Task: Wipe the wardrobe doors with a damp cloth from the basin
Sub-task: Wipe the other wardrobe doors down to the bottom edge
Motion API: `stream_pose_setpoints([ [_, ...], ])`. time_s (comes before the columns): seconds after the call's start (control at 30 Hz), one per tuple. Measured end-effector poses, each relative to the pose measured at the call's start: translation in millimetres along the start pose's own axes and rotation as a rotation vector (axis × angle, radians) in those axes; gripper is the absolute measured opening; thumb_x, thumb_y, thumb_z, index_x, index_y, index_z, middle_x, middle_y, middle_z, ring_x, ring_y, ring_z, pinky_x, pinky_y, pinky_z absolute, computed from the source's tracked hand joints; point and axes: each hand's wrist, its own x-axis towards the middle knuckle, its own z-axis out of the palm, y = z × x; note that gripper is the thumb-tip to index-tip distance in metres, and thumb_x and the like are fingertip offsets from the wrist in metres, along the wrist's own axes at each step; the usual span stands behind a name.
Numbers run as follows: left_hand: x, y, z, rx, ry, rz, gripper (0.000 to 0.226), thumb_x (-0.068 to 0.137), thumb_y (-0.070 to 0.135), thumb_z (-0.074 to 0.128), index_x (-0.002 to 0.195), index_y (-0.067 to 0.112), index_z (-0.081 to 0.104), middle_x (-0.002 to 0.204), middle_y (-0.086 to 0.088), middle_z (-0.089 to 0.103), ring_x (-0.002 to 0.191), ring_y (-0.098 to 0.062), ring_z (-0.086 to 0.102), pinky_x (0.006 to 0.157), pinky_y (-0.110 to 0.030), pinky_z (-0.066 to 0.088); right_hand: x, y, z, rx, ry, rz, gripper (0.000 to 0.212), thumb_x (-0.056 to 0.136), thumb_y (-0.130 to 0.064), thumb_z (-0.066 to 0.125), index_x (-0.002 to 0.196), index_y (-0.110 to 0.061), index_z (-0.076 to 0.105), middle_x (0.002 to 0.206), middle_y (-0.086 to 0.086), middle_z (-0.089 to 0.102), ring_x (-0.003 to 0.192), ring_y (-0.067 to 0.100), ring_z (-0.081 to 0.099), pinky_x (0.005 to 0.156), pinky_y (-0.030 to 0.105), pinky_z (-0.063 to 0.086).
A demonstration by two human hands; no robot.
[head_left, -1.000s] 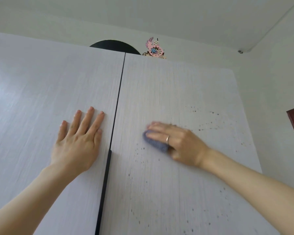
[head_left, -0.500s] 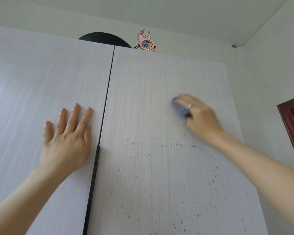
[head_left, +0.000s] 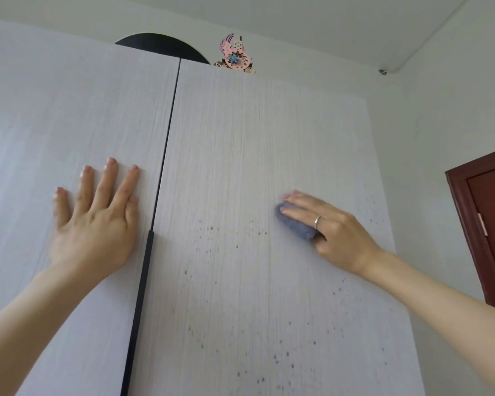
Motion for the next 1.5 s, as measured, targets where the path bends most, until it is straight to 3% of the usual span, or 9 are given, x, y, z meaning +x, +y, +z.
stream_pose_setpoints([
  [0.13,-1.6,0.1,2.4,-0.018,0.015,0.001,0.053,0.098,0.033,0.013,0.149,0.037,0.0,0.159,0.005,-0.002,0.145,-0.023,-0.004,0.114,-0.051,0.0,24.2,46.7,-12.9,0.069,0.206,0.668,0.062,0.075,0.016,0.044,0.129,-0.012,0.056,0.138,0.002,0.05,0.129,0.02,0.044,0.099,0.013,0.026],
  [0.2,-1.5,-1.6,5.1,-0.014,0.02,-0.005,0.053,0.098,0.033,0.012,0.149,0.038,-0.001,0.159,0.005,-0.003,0.145,-0.023,-0.005,0.114,-0.051,-0.001,28.9,45.7,-12.7,0.041,0.276,0.78,0.059,0.077,0.015,0.043,0.128,-0.012,0.056,0.138,0.003,0.05,0.128,0.022,0.044,0.098,0.016,0.028],
  [0.4,-0.3,-1.4,10.2,-0.033,0.04,-0.033,0.052,0.099,0.033,0.015,0.149,0.039,0.001,0.159,0.005,-0.001,0.145,-0.023,-0.004,0.114,-0.051,-0.002,7.1,-29.5,12.3,0.087,-0.015,-0.081,0.052,0.074,0.011,0.042,0.12,-0.005,0.062,0.131,0.014,0.055,0.127,0.029,0.046,0.107,0.034,0.036],
  [0.6,-1.9,-2.3,13.7,-0.02,0.038,-0.046,0.052,0.099,0.034,0.013,0.148,0.04,-0.001,0.159,0.005,-0.003,0.145,-0.023,-0.005,0.114,-0.051,-0.002,83.2,-2.2,3.8,0.161,0.176,0.553,0.062,0.075,0.013,0.045,0.129,-0.015,0.056,0.14,0.001,0.048,0.134,0.017,0.037,0.106,0.017,0.022],
  [0.8,-0.2,-6.2,17.7,0.016,0.009,-0.044,0.056,0.093,0.04,0.0,0.149,0.035,0.005,0.159,0.002,-0.004,0.144,-0.029,-0.007,0.113,-0.057,0.001,35.1,-26.4,9.9,0.151,-0.028,-0.032,0.059,0.067,0.018,0.048,0.12,-0.003,0.062,0.132,0.015,0.054,0.127,0.031,0.046,0.107,0.034,0.034],
  [1.03,-1.4,-7.5,23.2,0.048,-0.041,-0.067,0.054,0.097,0.037,0.005,0.149,0.027,0.012,0.159,0.002,-0.008,0.143,-0.032,-0.011,0.112,-0.061,-0.001,10.7,74.1,-25.7,0.137,0.178,0.659,0.063,0.075,0.018,0.043,0.129,-0.012,0.056,0.141,0.006,0.046,0.133,0.019,0.04,0.109,0.016,0.021],
  [1.2,-0.9,-5.9,21.5,-0.031,0.002,-0.059,0.062,0.092,0.045,0.004,0.15,0.025,0.014,0.159,-0.002,-0.003,0.144,-0.032,-0.007,0.112,-0.062,0.002,-51.4,40.9,-8.4,0.143,0.134,0.525,0.071,0.066,0.027,0.043,0.125,-0.009,0.058,0.139,0.003,0.048,0.134,0.019,0.036,0.112,0.024,0.022],
  [1.3,-2.3,-3.6,20.1,-0.088,0.012,-0.087,0.065,0.087,0.048,0.002,0.15,0.032,0.009,0.159,-0.005,0.001,0.144,-0.035,-0.004,0.113,-0.06,0.005,-64.9,44.1,-16.8,0.125,0.001,0.378,0.074,0.06,0.028,0.044,0.123,-0.008,0.059,0.138,0.003,0.048,0.134,0.019,0.036,0.111,0.012,0.017],
  [1.5,-8.9,-4.3,19.1,-0.086,0.022,-0.041,0.072,0.088,0.051,0.001,0.151,0.02,0.014,0.159,-0.007,-0.001,0.145,-0.028,-0.008,0.114,-0.059,0.001,0.9,99.6,-37.0,0.145,0.106,0.681,0.064,0.075,0.018,0.041,0.128,-0.014,0.056,0.143,0.003,0.044,0.135,0.019,0.037,0.11,0.019,0.022],
])
